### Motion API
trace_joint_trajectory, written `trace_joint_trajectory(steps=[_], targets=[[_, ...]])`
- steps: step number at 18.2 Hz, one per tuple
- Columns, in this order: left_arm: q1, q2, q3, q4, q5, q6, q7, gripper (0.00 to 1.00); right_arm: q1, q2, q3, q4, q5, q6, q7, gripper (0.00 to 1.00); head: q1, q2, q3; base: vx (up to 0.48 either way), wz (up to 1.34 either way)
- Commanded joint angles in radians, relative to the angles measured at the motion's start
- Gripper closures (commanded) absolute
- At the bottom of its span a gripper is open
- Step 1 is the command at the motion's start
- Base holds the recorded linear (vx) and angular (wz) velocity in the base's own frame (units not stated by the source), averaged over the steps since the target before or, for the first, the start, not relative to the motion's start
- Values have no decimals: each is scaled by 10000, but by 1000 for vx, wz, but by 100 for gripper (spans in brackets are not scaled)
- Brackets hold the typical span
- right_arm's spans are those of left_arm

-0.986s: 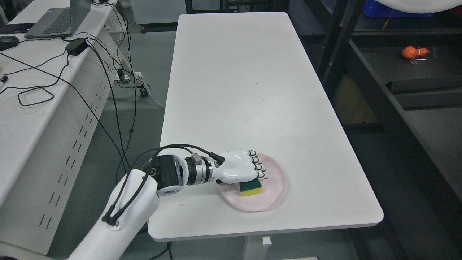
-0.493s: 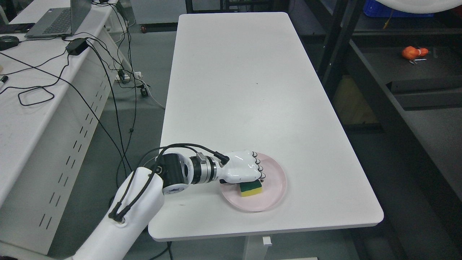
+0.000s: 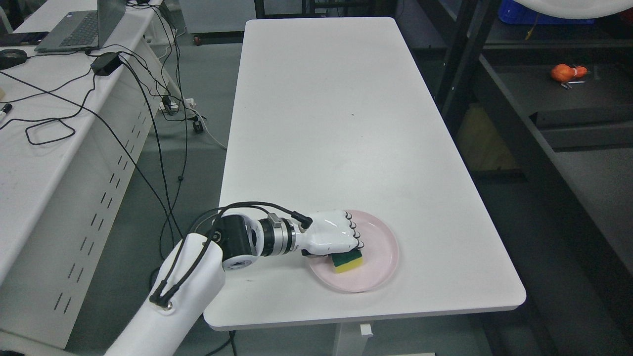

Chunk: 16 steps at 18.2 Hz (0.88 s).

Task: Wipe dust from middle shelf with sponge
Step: 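Lower the left hand onto the green-yellow sponge and close fingers around it, then lift the sponge off the plate with the left hand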

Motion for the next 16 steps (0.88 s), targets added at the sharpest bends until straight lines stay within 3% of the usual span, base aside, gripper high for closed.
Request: trace_joint_trajectory(steps=[1,3,5,7,9,16], targets=[[286,-137,1071,150,15,3,-70,60,0,-175,0,-175,0,732,21,0,0,0,0,0,0],[270,-305,1639,151,61,-73,-70,71,0,-175,0,-175,0,732,21,0,0,0,0,0,0],[225,-306,1855,287,1142,-104,-192,100,0,-175,0,-175,0,732,21,0,0,0,0,0,0],[224,-337,1962,457,1549,-104,-972,100,0,-175,0,-175,0,732,6,0,0,0,0,0,0],[179,-382,2299,442,1579,-104,-975,100,0,-175,0,-175,0,732,6,0,0,0,0,0,0],[-1876,-552,3879,106,3217,-104,-1036,100,0,-175,0,-175,0,732,21,0,0,1,0,0,0]])
